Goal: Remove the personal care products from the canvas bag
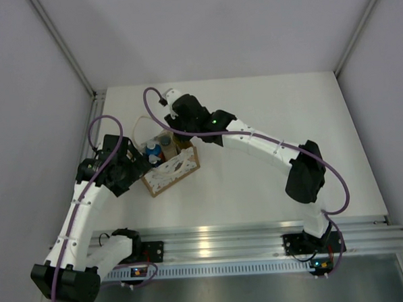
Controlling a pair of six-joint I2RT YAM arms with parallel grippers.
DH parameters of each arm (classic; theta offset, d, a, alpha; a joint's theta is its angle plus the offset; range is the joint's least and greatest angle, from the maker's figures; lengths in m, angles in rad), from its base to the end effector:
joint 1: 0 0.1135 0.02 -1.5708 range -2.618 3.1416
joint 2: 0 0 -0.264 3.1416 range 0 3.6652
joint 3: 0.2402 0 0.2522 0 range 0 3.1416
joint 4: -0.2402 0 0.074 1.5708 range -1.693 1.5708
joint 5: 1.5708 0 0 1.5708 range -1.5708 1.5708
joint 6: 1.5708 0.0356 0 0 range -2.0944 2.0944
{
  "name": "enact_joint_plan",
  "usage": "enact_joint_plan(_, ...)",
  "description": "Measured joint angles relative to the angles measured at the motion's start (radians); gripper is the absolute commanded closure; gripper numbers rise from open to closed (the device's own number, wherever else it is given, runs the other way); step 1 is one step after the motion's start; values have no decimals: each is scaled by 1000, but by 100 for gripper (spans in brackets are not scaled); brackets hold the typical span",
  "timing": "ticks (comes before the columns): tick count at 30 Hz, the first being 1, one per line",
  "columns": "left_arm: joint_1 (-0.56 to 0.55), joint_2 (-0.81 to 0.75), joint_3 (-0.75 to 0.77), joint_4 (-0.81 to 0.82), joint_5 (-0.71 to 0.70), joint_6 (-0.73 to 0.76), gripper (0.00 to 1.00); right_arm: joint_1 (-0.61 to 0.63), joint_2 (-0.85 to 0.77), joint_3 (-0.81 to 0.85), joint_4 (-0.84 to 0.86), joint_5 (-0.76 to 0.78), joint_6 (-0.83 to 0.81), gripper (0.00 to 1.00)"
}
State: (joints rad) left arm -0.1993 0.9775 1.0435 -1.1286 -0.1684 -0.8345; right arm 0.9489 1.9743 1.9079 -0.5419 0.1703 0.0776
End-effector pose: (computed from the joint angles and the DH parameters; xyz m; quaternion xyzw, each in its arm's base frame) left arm 0.1639 -0.0270 0.3131 -0.3213 0.9096 -0.0530 0.2580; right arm 0.2738 0.3716 0.3376 -0.3370 0.8173 0.1608 0.4388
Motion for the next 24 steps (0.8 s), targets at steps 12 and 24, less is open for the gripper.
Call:
enact_joint_plan(12, 0, 0, 0, 0, -1, 1, 2, 0, -27, 6, -7, -4, -15, 100)
enact_joint_plan(24, 0, 0, 0, 0, -4, 5, 1, 0, -106, 88, -23, 0, -27, 100)
